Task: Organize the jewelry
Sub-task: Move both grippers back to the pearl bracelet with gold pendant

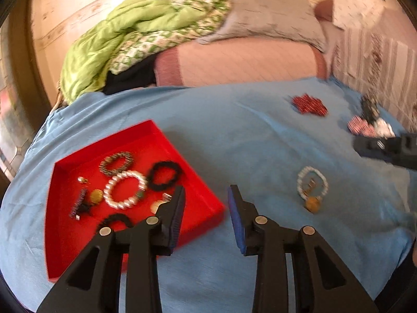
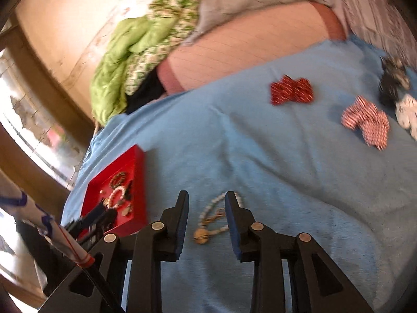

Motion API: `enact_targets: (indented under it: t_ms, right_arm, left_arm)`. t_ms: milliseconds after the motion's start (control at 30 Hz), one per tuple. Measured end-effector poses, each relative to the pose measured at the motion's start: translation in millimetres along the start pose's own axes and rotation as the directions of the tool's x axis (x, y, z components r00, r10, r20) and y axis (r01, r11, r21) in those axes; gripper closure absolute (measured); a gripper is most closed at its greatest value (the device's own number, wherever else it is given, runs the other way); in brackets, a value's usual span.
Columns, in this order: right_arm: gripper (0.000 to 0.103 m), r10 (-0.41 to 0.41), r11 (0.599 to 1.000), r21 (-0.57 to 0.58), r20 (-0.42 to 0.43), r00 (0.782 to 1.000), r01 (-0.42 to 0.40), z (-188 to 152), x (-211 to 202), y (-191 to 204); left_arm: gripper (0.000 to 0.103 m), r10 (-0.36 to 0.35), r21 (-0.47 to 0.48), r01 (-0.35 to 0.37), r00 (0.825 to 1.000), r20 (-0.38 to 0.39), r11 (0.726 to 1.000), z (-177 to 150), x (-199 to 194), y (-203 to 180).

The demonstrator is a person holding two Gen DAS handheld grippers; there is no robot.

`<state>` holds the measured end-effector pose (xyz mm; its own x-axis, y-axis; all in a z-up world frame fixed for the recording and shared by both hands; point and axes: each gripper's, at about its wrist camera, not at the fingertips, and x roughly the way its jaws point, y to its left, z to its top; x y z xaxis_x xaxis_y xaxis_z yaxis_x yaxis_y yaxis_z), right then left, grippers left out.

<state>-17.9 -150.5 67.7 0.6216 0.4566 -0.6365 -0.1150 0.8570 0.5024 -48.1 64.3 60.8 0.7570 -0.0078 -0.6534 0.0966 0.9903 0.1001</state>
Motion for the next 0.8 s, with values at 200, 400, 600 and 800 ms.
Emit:
enact_targets:
  t_ms: [200,400,600,800]
  right_arm:
    - [0.072,0.004,0.996,0.089,-0.037,0.999,0.000,5.2,4.0,-32.0]
    - [0.072,0.048,0.989,0.142,-0.039,0.998,-0.042,9.5,-5.2,-49.5]
    - [0.072,0.074,0.988,0.140,-0.034,0.997,-0.069,10.8,-9.9,-53.2]
    - [0.072,0.086,0.988,0.136,-0.046,0.995,-0.079,12.7,-5.0,-53.7]
  left_arm:
    - [0.070,-0.107,0.084,0.112,0.992,-0.063,0.990,-14.2,-0.9,-43.2]
    - [0.069,-0.247,0.052,0.255,0.961,-0.127,0.965,-10.5,13.3,-77.3]
    - [0.064,-0.261,0.043,0.273,0.947,-0.190,0.961,-2.3,42.2,-103.6]
    - [0.079,-0.168,0.089,0.184,0.973,-0.159,0.979,-5.3,57.4,-115.5]
